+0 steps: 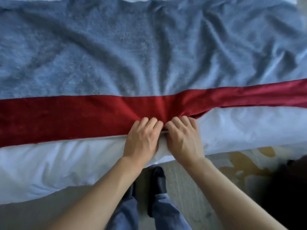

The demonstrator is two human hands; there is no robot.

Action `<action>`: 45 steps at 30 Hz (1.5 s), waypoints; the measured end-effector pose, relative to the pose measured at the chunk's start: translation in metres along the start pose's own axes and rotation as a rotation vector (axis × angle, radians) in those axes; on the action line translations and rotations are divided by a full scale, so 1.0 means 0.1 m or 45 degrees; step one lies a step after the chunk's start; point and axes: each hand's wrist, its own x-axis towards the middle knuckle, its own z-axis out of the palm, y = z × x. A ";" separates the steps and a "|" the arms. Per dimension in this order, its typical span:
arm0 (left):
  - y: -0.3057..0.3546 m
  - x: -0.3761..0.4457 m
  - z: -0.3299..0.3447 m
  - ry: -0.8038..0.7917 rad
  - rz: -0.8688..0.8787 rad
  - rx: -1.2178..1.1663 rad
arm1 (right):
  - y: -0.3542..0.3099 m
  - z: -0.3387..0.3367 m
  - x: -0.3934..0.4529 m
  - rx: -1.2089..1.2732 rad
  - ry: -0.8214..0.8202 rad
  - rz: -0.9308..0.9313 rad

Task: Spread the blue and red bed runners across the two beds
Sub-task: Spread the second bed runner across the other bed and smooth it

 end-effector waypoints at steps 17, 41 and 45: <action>1.33 0.65 0.39 -0.070 -0.083 0.085 | 1.88 -0.31 -0.32 0.012 0.059 -0.058; 3.27 2.12 1.09 -0.049 0.165 0.040 | 4.20 -0.75 -0.67 -0.208 0.201 0.353; 3.26 1.97 1.09 -0.059 0.144 -0.042 | 4.26 -0.82 -1.01 -0.160 0.161 0.438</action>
